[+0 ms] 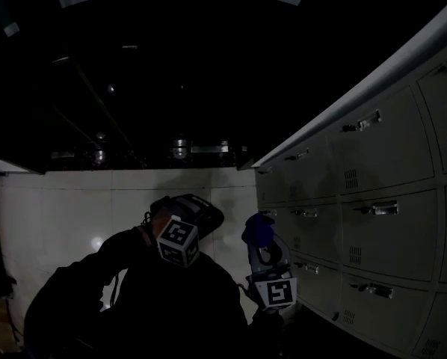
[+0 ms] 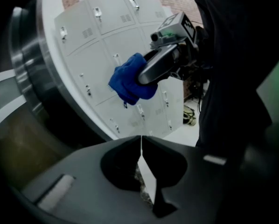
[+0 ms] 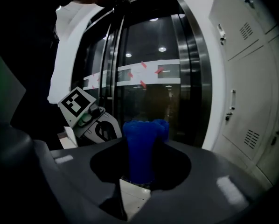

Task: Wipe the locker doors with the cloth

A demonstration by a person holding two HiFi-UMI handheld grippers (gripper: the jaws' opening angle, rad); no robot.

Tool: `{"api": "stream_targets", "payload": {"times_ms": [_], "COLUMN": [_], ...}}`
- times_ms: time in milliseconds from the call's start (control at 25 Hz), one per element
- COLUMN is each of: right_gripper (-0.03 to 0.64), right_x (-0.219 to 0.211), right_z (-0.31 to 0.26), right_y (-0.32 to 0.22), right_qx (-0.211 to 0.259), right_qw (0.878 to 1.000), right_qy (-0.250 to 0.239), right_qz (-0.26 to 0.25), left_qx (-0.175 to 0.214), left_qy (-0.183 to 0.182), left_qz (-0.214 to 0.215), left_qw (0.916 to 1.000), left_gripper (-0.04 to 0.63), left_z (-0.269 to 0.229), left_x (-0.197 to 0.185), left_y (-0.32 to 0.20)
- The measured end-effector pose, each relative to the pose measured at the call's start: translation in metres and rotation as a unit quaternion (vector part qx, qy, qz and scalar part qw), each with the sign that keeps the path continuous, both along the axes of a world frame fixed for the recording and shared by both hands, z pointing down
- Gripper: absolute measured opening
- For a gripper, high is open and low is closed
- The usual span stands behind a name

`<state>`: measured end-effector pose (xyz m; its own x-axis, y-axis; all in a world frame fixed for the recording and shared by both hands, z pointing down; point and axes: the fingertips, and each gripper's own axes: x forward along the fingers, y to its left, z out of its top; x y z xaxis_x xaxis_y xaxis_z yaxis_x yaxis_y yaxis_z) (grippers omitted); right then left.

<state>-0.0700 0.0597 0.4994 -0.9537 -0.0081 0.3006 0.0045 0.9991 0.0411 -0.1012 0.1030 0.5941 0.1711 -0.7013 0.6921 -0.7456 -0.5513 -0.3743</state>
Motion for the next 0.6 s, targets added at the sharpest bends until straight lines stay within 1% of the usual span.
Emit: {"api": "stream_targets", "payload": {"times_ms": [120,240,360,520,600], "right_gripper": [0.115,0.115,0.115,0.115,0.115], "right_x": [0.012,0.019,0.019,-0.01,-0.024], "right_z": [-0.001,-0.001,0.005,-0.002,-0.009], "right_y": [-0.034,-0.057,-0.077,-0.091,-0.094], "right_qx": [-0.004,-0.013,-0.005,-0.014,-0.002], "right_qw": [0.997,0.99,0.982,0.971,0.967], "right_qy": [-0.001,0.003,0.016,0.02,0.021], "right_qz": [0.072,0.138,0.186,0.237,0.253], "left_qx": [-0.003,-0.003,0.014,0.018,0.023], "left_qy": [-0.012,-0.002,0.002,0.006,0.008], "left_qz": [0.07,0.128,0.174,0.233,0.256], "left_qw": [0.9975,0.9917,0.9846,0.9723,0.9664], "left_gripper": [0.003,0.003,0.003,0.003,0.003], "left_z": [0.0,-0.008,-0.008,-0.018,-0.026], "left_x": [0.005,0.007,-0.003,-0.029,-0.045], "left_y": [-0.033,-0.058,-0.084,-0.108,-0.116]}}
